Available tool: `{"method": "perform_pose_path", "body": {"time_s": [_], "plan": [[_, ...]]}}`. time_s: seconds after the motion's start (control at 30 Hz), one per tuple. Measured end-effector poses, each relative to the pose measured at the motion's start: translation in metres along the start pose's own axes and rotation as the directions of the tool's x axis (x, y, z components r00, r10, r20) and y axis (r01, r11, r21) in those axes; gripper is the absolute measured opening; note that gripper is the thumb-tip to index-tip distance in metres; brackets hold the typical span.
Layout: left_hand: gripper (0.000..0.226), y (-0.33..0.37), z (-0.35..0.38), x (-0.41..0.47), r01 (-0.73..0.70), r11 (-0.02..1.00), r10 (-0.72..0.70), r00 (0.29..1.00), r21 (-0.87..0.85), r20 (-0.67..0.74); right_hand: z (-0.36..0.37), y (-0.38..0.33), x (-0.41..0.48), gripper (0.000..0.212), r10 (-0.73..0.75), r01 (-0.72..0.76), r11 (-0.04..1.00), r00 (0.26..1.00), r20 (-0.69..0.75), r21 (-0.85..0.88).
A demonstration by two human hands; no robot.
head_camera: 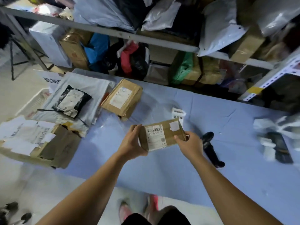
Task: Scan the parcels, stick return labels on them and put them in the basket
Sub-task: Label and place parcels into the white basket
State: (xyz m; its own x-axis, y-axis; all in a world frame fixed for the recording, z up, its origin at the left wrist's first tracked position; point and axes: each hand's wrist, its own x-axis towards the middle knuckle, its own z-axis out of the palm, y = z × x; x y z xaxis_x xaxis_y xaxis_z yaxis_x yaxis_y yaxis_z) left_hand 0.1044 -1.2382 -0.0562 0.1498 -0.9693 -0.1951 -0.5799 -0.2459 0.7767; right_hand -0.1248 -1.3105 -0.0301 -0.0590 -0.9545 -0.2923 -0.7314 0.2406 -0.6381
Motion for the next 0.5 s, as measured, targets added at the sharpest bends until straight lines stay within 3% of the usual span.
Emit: {"method": "perform_pose_path", "body": {"time_s": [0.13, 0.3, 0.43, 0.5], "plan": [[0.112, 0.013, 0.040, -0.012, -0.038, 0.998, 0.035, 0.998, 0.056, 0.058, -0.016, 0.050, -0.019, 0.026, 0.118, -0.118, 0.993, 0.993, 0.019, -0.002], [0.115, 0.026, 0.081, -0.014, 0.013, 0.994, -0.022, 0.996, 0.106, 0.088, -0.025, 0.088, -0.012, 0.018, 0.151, -0.151, 0.989, 0.988, 0.020, -0.009], [0.121, 0.037, 0.095, -0.013, 0.079, 0.987, -0.086, 0.995, 0.142, 0.048, -0.035, 0.104, 0.004, 0.025, 0.110, -0.110, 0.994, 0.991, 0.078, -0.009], [0.124, 0.041, 0.097, -0.012, 0.097, 0.983, -0.105, 0.994, 0.155, 0.044, -0.044, 0.113, 0.015, 0.028, 0.067, -0.068, 0.996, 0.998, -0.018, -0.049]]}}
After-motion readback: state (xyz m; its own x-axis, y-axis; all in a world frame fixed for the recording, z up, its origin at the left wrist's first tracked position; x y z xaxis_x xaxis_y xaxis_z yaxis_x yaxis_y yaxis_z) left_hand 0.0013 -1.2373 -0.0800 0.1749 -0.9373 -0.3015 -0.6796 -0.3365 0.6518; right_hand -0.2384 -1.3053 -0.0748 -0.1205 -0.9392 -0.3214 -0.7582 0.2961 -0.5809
